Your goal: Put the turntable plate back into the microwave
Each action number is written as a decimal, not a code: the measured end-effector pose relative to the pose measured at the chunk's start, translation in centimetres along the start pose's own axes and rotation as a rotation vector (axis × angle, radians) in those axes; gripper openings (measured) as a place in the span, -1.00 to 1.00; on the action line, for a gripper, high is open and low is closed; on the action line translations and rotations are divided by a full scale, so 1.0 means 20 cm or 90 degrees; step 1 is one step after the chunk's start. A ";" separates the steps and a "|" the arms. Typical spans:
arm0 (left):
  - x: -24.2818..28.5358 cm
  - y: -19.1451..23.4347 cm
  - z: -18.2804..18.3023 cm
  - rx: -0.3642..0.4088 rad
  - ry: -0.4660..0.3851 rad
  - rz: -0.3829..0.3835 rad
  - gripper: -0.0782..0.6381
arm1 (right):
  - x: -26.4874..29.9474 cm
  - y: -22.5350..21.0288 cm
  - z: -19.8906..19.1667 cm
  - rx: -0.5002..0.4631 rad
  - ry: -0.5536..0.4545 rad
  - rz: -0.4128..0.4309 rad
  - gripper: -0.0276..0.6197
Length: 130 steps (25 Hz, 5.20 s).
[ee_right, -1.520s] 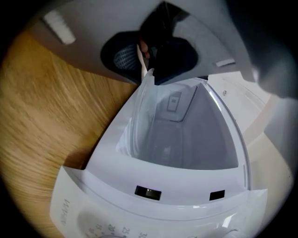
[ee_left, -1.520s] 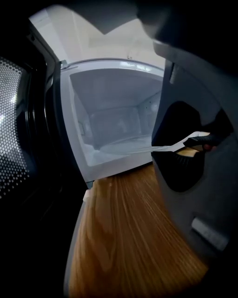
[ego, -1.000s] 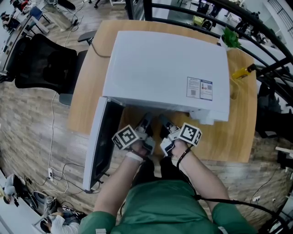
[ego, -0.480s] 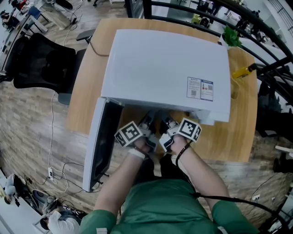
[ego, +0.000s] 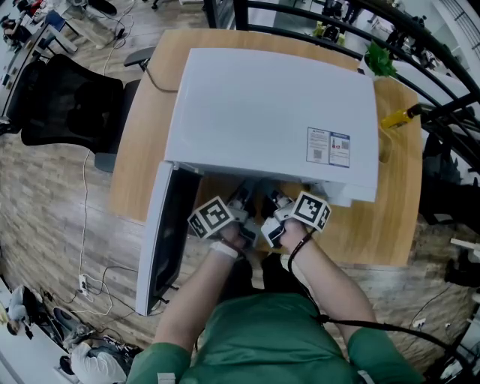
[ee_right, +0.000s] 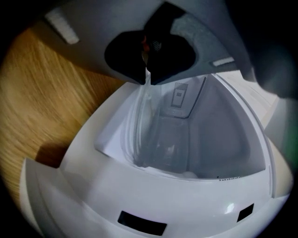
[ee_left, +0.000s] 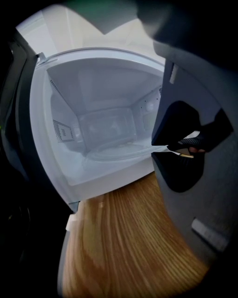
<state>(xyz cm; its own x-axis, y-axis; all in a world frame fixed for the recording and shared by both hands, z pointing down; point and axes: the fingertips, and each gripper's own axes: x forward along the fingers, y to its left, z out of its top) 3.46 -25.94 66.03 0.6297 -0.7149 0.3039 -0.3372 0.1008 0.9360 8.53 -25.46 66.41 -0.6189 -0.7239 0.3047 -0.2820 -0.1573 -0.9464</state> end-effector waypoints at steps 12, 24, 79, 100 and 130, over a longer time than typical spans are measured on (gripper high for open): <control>-0.01 0.00 0.01 0.005 -0.001 -0.006 -0.63 | 0.02 0.01 -0.01 -0.024 0.004 0.005 -0.75; -0.19 -0.06 -0.08 0.094 0.035 -0.008 -0.63 | -0.16 0.11 -0.11 -0.148 0.026 0.016 -0.72; -0.91 -1.11 -0.02 0.806 -0.081 0.000 -0.64 | -0.89 1.29 -0.05 -0.887 -0.174 0.009 -0.88; -0.92 -1.08 -0.05 0.805 -0.077 0.005 -0.64 | -0.92 1.32 -0.05 -0.898 -0.196 0.013 -0.89; -0.88 -1.04 -0.08 0.786 -0.062 0.017 -0.64 | -0.95 1.31 -0.04 -0.874 -0.199 0.022 -0.91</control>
<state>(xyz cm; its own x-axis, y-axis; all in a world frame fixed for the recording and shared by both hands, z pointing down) 0.56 -14.26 41.45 0.5755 -0.7764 0.2569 -0.8161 -0.5655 0.1192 12.33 -15.34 35.88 -0.5052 -0.8596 0.0764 -0.8630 0.5035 -0.0413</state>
